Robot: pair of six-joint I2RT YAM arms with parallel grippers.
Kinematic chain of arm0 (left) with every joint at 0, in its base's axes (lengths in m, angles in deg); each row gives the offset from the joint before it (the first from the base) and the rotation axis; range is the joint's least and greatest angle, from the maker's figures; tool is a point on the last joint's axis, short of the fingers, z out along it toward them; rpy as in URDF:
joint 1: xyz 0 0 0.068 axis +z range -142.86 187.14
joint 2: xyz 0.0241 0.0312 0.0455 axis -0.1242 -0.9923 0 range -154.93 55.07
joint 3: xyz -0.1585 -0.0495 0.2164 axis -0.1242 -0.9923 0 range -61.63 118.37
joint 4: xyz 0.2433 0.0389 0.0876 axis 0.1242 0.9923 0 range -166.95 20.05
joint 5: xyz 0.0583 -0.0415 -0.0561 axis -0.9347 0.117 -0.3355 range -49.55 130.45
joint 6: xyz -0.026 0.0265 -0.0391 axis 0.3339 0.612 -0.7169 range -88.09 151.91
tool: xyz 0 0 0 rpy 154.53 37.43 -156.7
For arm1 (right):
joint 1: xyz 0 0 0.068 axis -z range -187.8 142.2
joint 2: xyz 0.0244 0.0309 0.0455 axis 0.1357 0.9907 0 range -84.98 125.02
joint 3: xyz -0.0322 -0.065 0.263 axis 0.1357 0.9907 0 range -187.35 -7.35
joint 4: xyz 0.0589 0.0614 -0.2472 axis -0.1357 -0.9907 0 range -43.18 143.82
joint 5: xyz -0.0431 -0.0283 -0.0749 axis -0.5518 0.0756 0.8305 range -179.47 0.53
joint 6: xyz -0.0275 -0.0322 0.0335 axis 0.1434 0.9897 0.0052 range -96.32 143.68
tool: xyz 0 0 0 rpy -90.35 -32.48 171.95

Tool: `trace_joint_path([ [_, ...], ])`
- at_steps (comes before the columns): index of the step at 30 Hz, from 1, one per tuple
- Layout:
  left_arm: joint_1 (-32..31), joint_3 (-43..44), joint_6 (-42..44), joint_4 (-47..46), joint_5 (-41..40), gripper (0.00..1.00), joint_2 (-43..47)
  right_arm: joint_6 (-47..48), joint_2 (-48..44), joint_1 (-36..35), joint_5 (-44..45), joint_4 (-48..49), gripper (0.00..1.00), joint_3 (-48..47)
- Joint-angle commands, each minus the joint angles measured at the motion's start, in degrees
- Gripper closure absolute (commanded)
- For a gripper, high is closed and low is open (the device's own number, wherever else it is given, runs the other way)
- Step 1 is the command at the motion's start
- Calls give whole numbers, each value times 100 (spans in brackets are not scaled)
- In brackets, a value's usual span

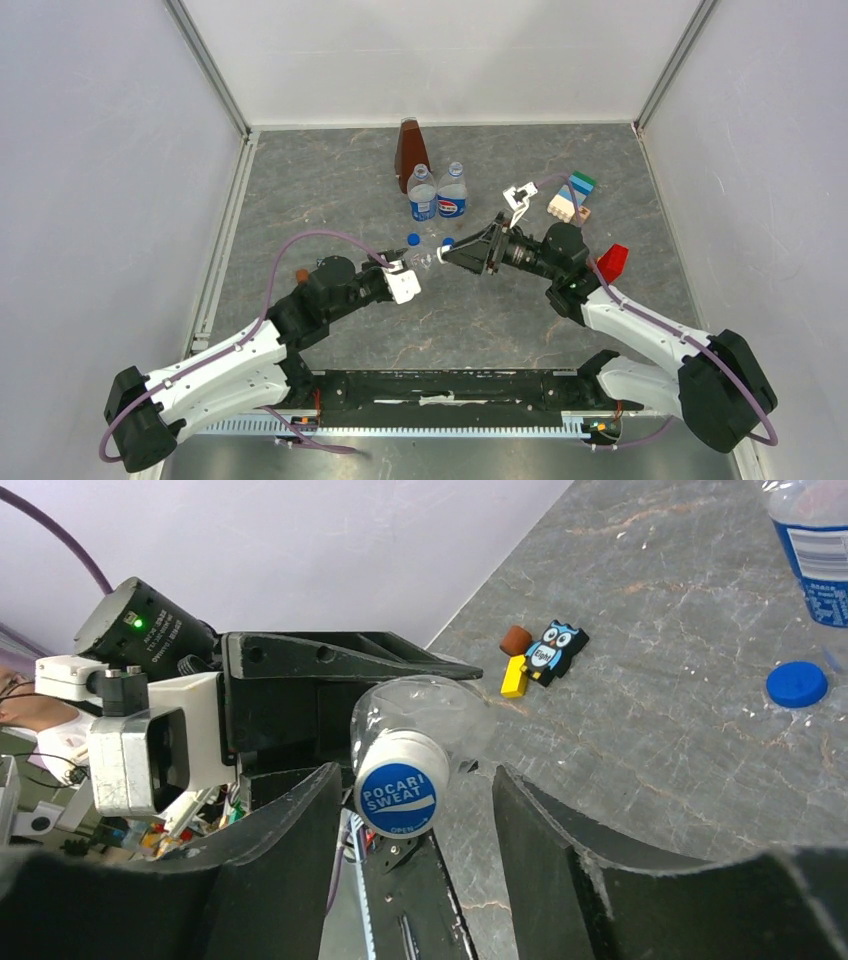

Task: Unscrew the bottle caps
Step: Unscrew the bottle cap from the plastic bottle.

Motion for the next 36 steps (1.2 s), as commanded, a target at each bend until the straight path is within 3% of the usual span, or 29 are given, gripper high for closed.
trace_joint_path([
  [1,-41,60,177,-413,-72,98,86,62,96,7,-130,122,42,-263],
  [3,-40,67,183,-389,-81,98,76,55,84,7,-174,280,64,-233],
  [6,-41,76,146,-337,-90,98,91,485,38,7,-427,299,75,-314],
  [9,-32,102,-43,-209,-8,98,145,1808,-48,16,-864,-24,86,-493],
  [13,91,489,-594,644,497,98,148,4717,-356,16,-1357,-1142,88,-671],
  [18,428,928,-805,1491,1866,97,-59,7790,-1057,16,-2515,-1404,96,-304],
  [21,485,1121,-774,1910,2305,97,-132,9889,-1483,17,-2737,-2131,100,-219],
  [26,552,1407,-730,2431,2810,96,-311,13646,-1812,16,-2858,-4799,100,-679],
  [30,600,1668,-770,2751,3086,97,-604,14470,-1878,16,-2579,-5522,100,-996],
  [36,617,1713,-719,2756,3088,96,-728,14636,-1922,16,-2770,-5614,100,-901],
])
